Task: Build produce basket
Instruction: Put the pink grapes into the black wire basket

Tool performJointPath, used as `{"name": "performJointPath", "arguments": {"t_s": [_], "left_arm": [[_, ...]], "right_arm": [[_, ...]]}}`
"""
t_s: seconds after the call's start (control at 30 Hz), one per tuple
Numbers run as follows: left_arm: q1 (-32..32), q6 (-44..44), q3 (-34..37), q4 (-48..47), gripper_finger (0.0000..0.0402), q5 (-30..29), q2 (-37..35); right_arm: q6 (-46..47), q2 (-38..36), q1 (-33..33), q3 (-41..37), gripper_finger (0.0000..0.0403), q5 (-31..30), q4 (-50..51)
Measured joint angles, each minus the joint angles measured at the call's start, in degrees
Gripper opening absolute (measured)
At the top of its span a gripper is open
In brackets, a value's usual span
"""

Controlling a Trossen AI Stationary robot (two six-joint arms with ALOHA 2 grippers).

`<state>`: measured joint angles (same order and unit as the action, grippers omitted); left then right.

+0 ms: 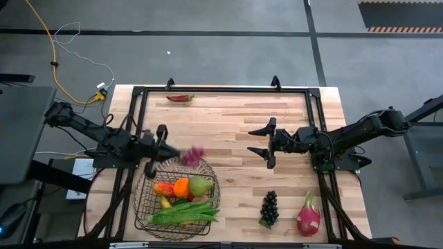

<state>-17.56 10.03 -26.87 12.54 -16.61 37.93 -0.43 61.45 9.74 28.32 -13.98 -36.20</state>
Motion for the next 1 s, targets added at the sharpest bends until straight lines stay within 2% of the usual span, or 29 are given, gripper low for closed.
{"name": "performJointPath", "arguments": {"t_s": [0.1, 0.2, 0.47, 0.6, 0.77, 0.87, 1.0], "left_arm": [[-1.88, -4.18, 0.0, 3.88, 0.0, 9.3, 0.0], [-4.74, -8.51, 0.0, 5.72, 0.0, 16.1, 0.0], [-14.07, -14.89, -0.02, 2.26, 0.0, 31.46, 1.71], [-16.9, -16.2, -0.02, 0.13, 0.0, 30.05, 2.76], [-17.34, -13.07, -0.02, -3.66, 0.0001, 27.5, 2.84], [-17.34, -7.87, -0.02, -9.29, 0.0001, 27.5, 2.84], [-17.34, 3.52, -0.02, -14.81, 0.0001, 27.47, 2.84]], "right_arm": [[0.0, 0.0, 0.0, 0.0, 0.0268, 0.0, 0.02], [0.0, 0.0, 0.0, 0.0, 0.0268, 0.0, 0.02], [0.0, 0.0, 0.0, 0.0, 0.0268, 0.0, 0.04], [0.24, 0.0, -0.01, 0.0, 0.0268, 0.0, 0.04], [0.44, 0.0, 0.0, 0.0, 0.0268, 0.0, 0.04], [0.44, 0.0, 0.0, 0.0, 0.0268, -0.01, 0.04], [0.44, 0.0, 0.0, 0.0, 0.0268, -0.01, 0.04]]}}
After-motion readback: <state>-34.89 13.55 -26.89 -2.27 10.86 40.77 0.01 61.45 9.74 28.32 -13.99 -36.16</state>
